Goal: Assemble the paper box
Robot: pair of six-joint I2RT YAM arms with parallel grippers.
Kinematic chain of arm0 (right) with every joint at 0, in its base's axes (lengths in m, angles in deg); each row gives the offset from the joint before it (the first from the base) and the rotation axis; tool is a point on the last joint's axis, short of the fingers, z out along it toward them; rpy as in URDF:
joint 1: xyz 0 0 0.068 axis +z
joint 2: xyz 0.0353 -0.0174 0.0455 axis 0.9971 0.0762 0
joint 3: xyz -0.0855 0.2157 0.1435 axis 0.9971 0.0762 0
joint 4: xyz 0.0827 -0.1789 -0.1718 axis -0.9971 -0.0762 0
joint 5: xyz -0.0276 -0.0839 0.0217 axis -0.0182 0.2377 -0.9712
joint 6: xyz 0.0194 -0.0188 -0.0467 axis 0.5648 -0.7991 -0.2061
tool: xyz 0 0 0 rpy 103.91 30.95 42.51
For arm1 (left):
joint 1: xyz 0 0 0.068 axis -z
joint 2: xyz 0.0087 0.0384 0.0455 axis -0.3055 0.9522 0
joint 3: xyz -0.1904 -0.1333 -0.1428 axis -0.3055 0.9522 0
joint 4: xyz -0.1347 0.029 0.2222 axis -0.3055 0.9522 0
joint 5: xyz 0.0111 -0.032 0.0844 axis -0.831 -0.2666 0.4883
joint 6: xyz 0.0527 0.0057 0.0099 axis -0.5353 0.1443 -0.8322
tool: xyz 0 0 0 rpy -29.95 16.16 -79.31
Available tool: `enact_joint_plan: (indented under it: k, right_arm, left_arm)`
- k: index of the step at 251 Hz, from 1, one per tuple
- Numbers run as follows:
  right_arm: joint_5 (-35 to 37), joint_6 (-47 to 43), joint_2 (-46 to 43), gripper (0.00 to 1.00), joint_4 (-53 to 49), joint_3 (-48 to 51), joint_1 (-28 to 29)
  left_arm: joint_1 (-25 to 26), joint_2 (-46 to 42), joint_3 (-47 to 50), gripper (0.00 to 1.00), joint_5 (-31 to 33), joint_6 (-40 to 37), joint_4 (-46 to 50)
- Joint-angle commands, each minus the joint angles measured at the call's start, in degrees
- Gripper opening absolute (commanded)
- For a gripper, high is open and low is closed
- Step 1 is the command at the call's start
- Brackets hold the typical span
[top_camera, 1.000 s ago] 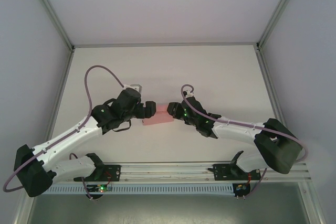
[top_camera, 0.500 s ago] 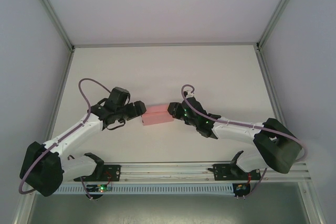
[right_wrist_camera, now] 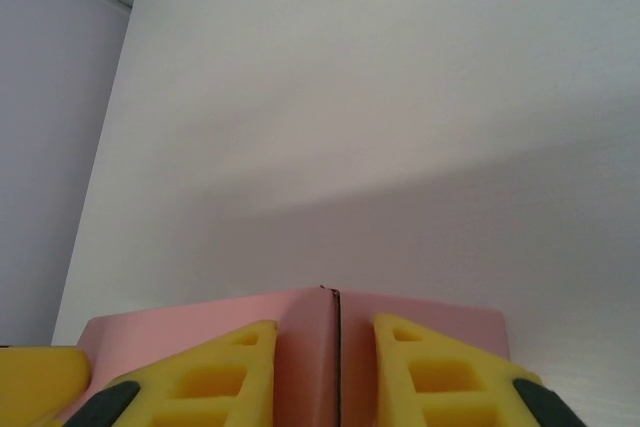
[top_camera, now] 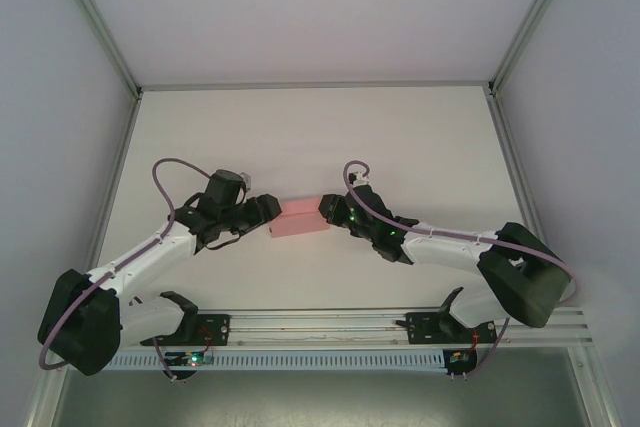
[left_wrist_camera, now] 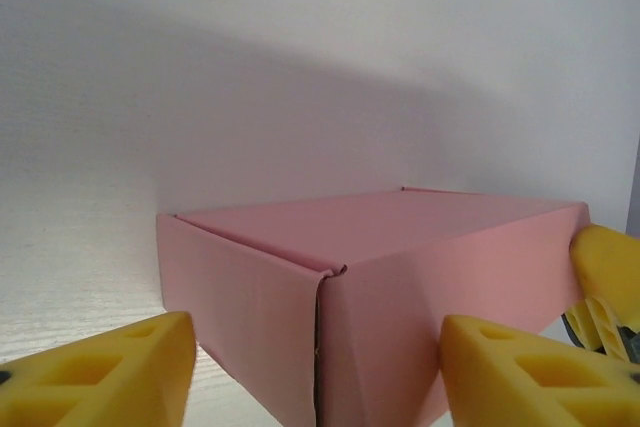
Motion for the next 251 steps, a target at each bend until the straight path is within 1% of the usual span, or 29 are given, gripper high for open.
enact_joint_plan:
  k: [1, 23, 39, 61, 88, 115, 135, 181, 200, 232, 251]
  right_arm:
    - [-0.4, 0.1, 3.2, 0.0, -14.9, 4.7, 0.0]
    - [-0.7, -0.5, 3.1, 0.0, -14.7, 5.0, -0.3]
    - [-0.7, -1.0, 3.3, 0.0, -14.5, 5.1, -0.6]
    - [-1.6, -1.6, 4.1, 0.0, -13.9, 5.2, -1.1]
    - [-2.7, -2.3, 5.3, 0.0, -13.1, 5.1, -1.6]
    - [-4.0, -2.9, 6.5, 0.0, -11.6, 5.2, -2.3]
    - [-5.7, -3.4, 7.4, 0.0, -8.7, 5.8, -3.2]
    - [-8.2, -5.6, 8.3, 0.0, -5.2, 7.0, -5.1]
    - [-9.8, -7.3, 8.5, 0.0, -3.4, 7.8, -5.8]
    - [-13.5, -10.8, 10.2, 0.0, 1.2, 9.1, -7.2]
    - [-14.9, -10.8, 11.7, 0.0, 5.0, 10.2, -7.8]
  left_arm:
    - [-1.7, 1.1, 2.5, 0.59, 1.3, 1.0, 0.7]
    - [-2.8, 2.4, 4.0, 0.56, 1.0, 1.8, -0.6]
    - [-3.1, 3.5, 5.3, 0.48, 0.0, 2.6, -2.9]
    - [-3.4, 5.2, 6.0, 0.44, -1.3, 3.0, -4.2]
    - [-3.5, 6.2, 6.5, 0.43, -0.9, 3.0, -3.8]
    - [-3.8, 6.8, 6.5, 0.35, -0.3, 3.6, -3.3]
    - [-3.8, 7.4, 6.4, 0.29, -0.3, 3.7, -3.3]
    - [-4.1, 9.0, 6.8, 0.12, 0.4, 3.4, -2.4]
    - [-4.1, 9.6, 7.5, 0.0, 0.5, 3.5, -3.2]
    - [-4.1, 10.9, 8.4, 0.0, 0.2, 3.2, -6.6]
    - [-4.2, 11.7, 8.4, 0.0, -0.5, 2.0, -8.6]
